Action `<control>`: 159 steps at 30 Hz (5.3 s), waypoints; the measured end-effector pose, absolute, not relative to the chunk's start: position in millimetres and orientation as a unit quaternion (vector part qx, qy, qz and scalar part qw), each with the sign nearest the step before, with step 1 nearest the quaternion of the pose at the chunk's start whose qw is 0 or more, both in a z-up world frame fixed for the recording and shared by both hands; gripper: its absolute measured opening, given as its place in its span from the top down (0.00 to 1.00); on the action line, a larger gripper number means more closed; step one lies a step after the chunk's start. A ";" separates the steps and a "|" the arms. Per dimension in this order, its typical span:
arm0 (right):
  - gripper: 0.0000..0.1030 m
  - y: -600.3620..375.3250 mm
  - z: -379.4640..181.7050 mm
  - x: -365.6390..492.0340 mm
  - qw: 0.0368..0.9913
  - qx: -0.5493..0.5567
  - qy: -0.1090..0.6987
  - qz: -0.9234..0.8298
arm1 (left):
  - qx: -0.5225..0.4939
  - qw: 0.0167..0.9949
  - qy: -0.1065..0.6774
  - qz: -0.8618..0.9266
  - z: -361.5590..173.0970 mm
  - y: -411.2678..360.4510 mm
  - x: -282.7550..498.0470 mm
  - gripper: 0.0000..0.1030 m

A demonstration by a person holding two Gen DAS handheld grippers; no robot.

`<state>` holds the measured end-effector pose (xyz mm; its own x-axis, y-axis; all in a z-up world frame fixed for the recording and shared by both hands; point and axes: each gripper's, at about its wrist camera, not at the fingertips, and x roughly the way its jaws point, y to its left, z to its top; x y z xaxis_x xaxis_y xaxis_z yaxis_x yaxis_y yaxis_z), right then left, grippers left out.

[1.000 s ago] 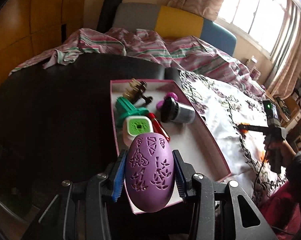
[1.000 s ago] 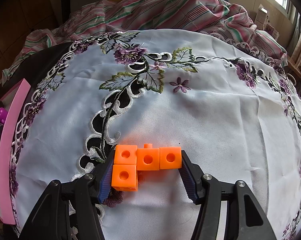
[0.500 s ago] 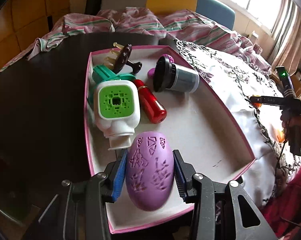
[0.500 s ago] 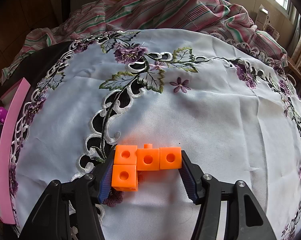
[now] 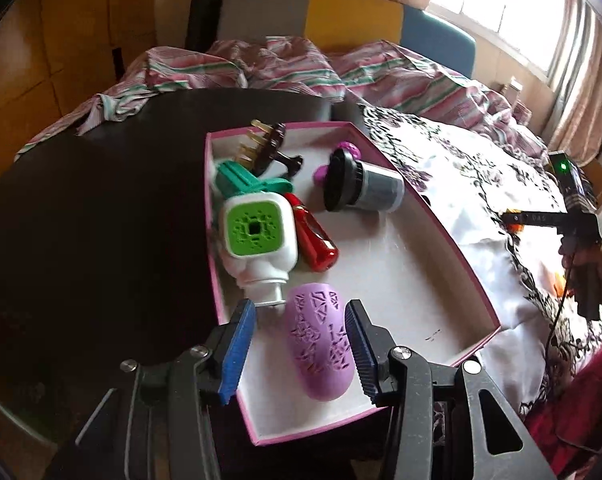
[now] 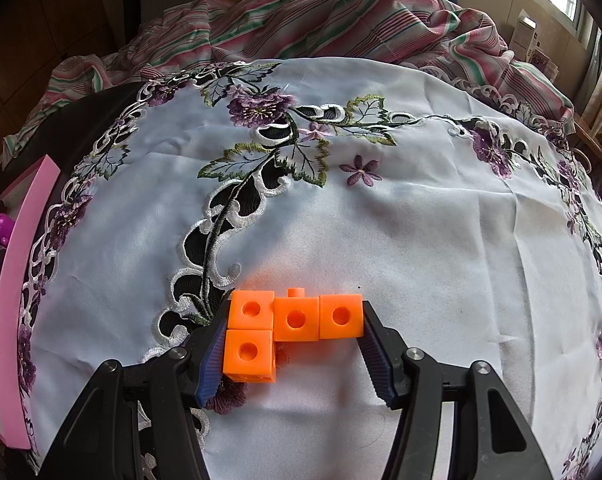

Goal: Organize rigid objects
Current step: 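Open the left gripper to release the purple egg in the tray, then carry the orange blocks into the tray and open the right gripper, then move both grippers from the tray back over the cloth toward the yellow and red toys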

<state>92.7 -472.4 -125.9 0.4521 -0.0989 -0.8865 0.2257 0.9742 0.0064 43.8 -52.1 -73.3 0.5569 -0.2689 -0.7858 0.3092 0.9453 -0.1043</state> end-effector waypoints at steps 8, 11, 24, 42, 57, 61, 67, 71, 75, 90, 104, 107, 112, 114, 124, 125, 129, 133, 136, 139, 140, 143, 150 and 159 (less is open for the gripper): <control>0.42 -471.5 -123.5 92.6 0.848 0.062 0.518 -0.098 | 0.028 0.894 0.430 -0.125 -54.6 -48.3 41.9 0.54; 0.42 -471.3 -122.3 92.7 0.849 0.066 0.517 -0.094 | 0.033 0.897 0.422 -0.124 -49.1 -49.7 39.6 0.54; 0.42 -471.0 -115.4 90.6 0.856 0.073 0.503 -0.092 | 0.036 0.898 0.419 -0.128 -46.1 -52.6 34.4 0.54; 0.42 -425.9 -67.5 77.0 0.879 0.048 0.470 -0.059 | 0.008 0.896 0.429 -0.117 -54.3 -33.9 37.9 0.54; 0.42 -226.0 -37.5 67.4 0.879 -0.048 0.440 0.180 | -0.023 0.901 0.423 -0.096 -50.4 -3.4 40.7 0.54; 0.42 -199.1 -60.9 79.4 0.862 -0.055 0.474 0.173 | -0.028 0.898 0.429 -0.096 -53.9 -1.1 42.6 0.54; 0.41 -186.8 -101.6 108.8 0.844 -0.014 0.521 0.127 | -0.029 0.895 0.433 -0.098 -57.6 -0.7 42.3 0.54; 0.39 -185.4 -110.5 115.5 0.848 0.008 0.516 0.119 | -0.029 0.895 0.434 -0.101 -58.5 -0.4 41.7 0.54; 0.39 -189.5 -110.2 112.7 0.849 0.019 0.514 0.123 | -0.028 0.895 0.433 -0.103 -58.1 -0.8 41.4 0.54; 0.39 -200.2 -81.7 83.6 0.871 0.040 0.477 0.109 | -0.016 0.901 0.422 -0.095 -49.7 -1.6 34.5 0.54; 0.39 -206.5 -58.6 57.8 0.885 0.043 0.449 0.115 | -0.003 0.901 0.421 -0.104 -46.9 -11.2 28.1 0.54; 0.39 -210.4 -55.4 54.7 0.887 0.045 0.445 0.113 | 0.001 0.900 0.422 -0.108 -46.6 -13.7 26.5 0.54; 0.39 -225.1 -48.1 48.8 0.889 0.059 0.442 0.109 | 0.009 0.901 0.419 -0.115 -44.0 -20.1 25.4 0.54; 0.39 -238.6 -43.6 45.7 0.889 0.077 0.438 0.108 | 0.012 0.900 0.419 -0.120 -43.4 -23.4 25.2 0.54; 0.39 -336.3 -21.9 18.9 0.897 0.149 0.416 0.021 | 0.032 0.897 0.414 -0.150 -37.7 -48.5 26.8 0.54; 0.39 -353.1 -20.1 13.2 0.897 0.162 0.412 0.003 | 0.035 0.896 0.414 -0.156 -37.5 -53.2 27.3 0.54; 0.39 -400.6 -17.4 -7.1 0.892 0.199 0.402 -0.049 | 0.043 0.892 0.414 -0.175 -36.3 -67.8 28.8 0.54; 0.39 -441.7 -15.9 -32.6 0.888 0.219 0.391 -0.104 | 0.050 0.888 0.414 -0.194 -35.2 -86.7 29.8 0.54; 0.39 -471.6 -17.4 -51.2 0.881 0.240 0.385 -0.138 | 0.060 0.885 0.410 -0.212 -33.0 -103.2 29.7 0.54; 0.39 -498.2 -23.2 -68.2 0.872 0.268 0.372 -0.172 | 0.069 0.880 0.410 -0.231 -32.1 -120.3 30.9 0.53; 0.39 -504.2 -25.7 -72.1 0.870 0.276 0.368 -0.180 | 0.072 0.877 0.411 -0.239 -32.2 -128.4 31.0 0.53; 0.39 -525.3 -39.5 -83.7 0.855 0.336 0.352 -0.179 | 0.082 0.870 0.411 -0.259 -33.4 -148.1 28.8 0.53; 0.39 -547.2 -47.1 -105.0 0.846 0.418 0.288 -0.161 | 0.106 0.847 0.417 -0.314 -41.7 -199.4 25.9 0.53; 0.39 -556.4 -50.2 -119.6 0.841 0.458 0.243 -0.156 | 0.144 0.801 0.419 -0.402 -52.6 -285.9 11.0 0.53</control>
